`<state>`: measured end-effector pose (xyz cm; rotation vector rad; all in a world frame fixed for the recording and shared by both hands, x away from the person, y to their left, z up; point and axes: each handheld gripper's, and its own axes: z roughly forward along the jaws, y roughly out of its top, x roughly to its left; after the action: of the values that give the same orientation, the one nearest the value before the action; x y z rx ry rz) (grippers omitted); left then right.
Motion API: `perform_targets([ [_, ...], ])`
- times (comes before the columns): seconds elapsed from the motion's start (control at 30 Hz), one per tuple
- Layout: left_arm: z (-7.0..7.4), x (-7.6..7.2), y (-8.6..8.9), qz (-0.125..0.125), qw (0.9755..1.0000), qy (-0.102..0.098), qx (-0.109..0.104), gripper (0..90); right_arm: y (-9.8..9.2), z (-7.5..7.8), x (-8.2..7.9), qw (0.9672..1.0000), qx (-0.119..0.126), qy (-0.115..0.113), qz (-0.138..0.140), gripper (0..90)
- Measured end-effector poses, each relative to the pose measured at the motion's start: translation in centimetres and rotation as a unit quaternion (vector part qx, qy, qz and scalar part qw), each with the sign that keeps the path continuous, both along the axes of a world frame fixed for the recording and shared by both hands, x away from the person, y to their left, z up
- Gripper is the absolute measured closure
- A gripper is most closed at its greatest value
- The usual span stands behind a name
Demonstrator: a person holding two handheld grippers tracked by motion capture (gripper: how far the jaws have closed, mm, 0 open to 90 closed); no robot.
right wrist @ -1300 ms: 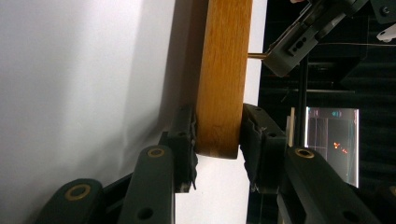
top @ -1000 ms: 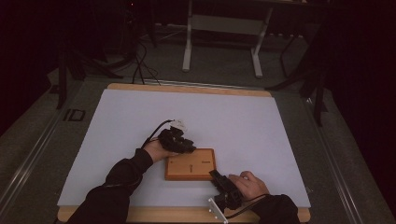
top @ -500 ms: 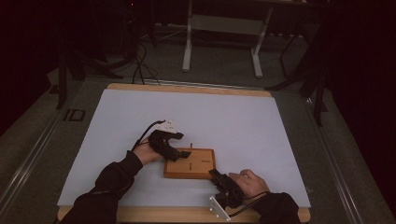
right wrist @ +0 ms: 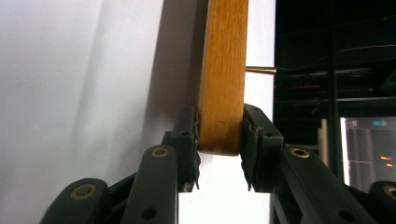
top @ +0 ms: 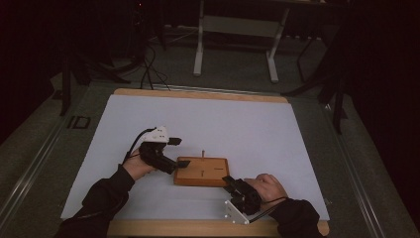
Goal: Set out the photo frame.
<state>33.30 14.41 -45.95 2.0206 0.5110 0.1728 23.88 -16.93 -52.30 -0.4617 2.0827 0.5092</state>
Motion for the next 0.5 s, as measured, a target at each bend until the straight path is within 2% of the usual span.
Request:
perform_targets([
  [0.13,0.1,-0.9,1.1,0.008,0.9999,-0.006,-0.005,9.5,-0.1,0.8,0.5,0.9998,-0.002,0.018,0.001,69.0],
  [0.23,0.1,-1.8,1.7,0.006,0.9995,-0.028,-0.011,9.3,-0.1,1.3,0.8,0.9994,0.004,0.034,0.003,69.0],
  [0.33,0.0,-2.5,2.2,0.005,0.9992,-0.040,-0.006,9.3,-0.3,1.7,1.2,0.9987,0.009,0.051,0.003,69.1],
  [0.5,-0.4,-3.4,2.9,0.004,0.9988,-0.048,-0.001,9.3,-0.3,2.8,2.1,0.9966,0.010,0.081,0.001,69.0],
])
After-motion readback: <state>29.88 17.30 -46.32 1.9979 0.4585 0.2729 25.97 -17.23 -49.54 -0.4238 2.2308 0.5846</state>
